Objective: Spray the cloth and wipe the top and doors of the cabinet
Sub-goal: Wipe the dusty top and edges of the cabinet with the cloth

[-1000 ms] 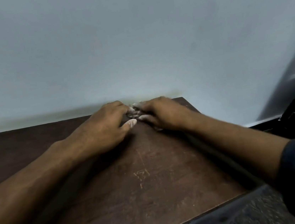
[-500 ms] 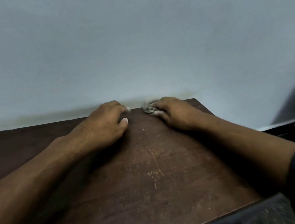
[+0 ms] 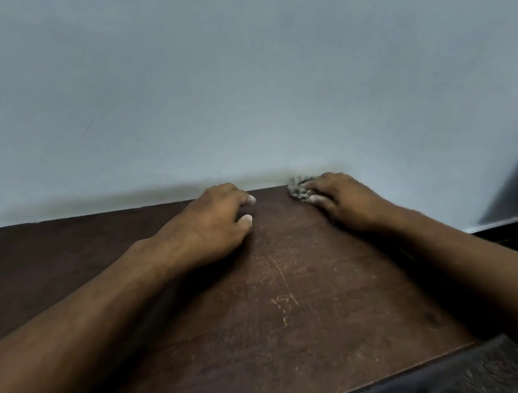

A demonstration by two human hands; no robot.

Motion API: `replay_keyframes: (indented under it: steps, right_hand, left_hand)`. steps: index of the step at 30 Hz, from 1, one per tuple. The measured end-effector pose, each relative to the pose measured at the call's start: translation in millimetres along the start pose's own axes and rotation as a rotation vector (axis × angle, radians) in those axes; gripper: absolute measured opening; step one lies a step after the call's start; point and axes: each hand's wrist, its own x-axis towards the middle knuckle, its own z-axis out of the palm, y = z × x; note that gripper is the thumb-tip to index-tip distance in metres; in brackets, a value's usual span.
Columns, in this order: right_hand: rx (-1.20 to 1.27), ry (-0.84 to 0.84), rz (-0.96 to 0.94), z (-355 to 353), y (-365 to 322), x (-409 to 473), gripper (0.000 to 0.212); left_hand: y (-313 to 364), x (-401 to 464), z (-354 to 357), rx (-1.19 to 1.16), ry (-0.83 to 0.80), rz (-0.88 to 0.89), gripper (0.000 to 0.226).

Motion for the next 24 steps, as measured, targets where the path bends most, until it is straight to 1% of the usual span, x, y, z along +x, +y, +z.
replay_keyframes:
  steps: [1, 2, 3, 5, 7, 9, 11, 14, 16, 17, 19, 21, 23, 24]
  right_hand:
    - [-0.038, -0.008, 0.086, -2.1, 3.2, 1.7, 0.033]
    - [-0.053, -0.014, 0.111, -2.2, -0.2, 1.4, 0.033]
    - [-0.038, -0.009, 0.092, -1.0, -7.1, -2.2, 0.032]
    - [0.051, -0.003, -0.025, 0.9, -27.4, -21.5, 0.028]
    - [0.071, -0.042, -0.114, -1.1, -36.3, -51.9, 0.032]
    - [0.068, -0.083, -0.141, -11.7, -22.4, -73.2, 0.037]
    - [0.053, -0.082, -0.082, -20.2, 4.5, -74.9, 0.033]
    - [-0.06, -0.024, 0.126, -17.1, 31.3, -43.8, 0.032]
    - [-0.108, 0.0, 0.236, -6.2, 32.7, -12.6, 0.035]
    - [-0.119, 0.012, 0.249, -0.4, 27.5, -1.3, 0.035]
    - [-0.07, 0.017, 0.202, 7.0, 11.5, 7.1, 0.033]
    - [-0.003, -0.025, 0.057, 8.6, -3.3, -10.8, 0.034]
    - [0.021, -0.068, -0.044, -1.0, -0.4, -34.9, 0.036]
    - [0.029, -0.057, -0.046, -6.8, 9.6, -40.5, 0.034]
  left_hand:
    - [2.6, -0.7, 1.3, -0.006, -0.006, 0.009, 0.037]
    - [5.8, -0.6, 2.4, -0.009, -0.012, 0.018, 0.037]
    - [9.8, 0.4, 3.9, -0.01, -0.018, 0.028, 0.037]
    - [16.9, 2.6, 6.1, -0.008, -0.024, 0.052, 0.038]
    - [20.9, 3.0, 7.7, -0.008, -0.027, 0.081, 0.04]
    - [22.3, 1.4, 8.9, -0.008, -0.023, 0.11, 0.039]
    - [23.5, -1.0, 9.2, -0.01, -0.013, 0.127, 0.038]
    - [30.2, 0.4, 12.1, -0.015, -0.032, 0.129, 0.037]
    - [37.8, 3.3, 14.9, -0.021, -0.047, 0.122, 0.037]
    - [42.3, 4.3, 16.3, -0.02, -0.05, 0.123, 0.037]
    - [47.9, 4.3, 17.3, -0.011, -0.048, 0.13, 0.039]
    - [48.6, 0.0, 15.1, -0.004, -0.041, 0.141, 0.039]
    - [46.2, -5.2, 12.0, -0.005, -0.031, 0.154, 0.038]
    - [45.2, -7.5, 11.1, -0.011, -0.031, 0.154, 0.038]
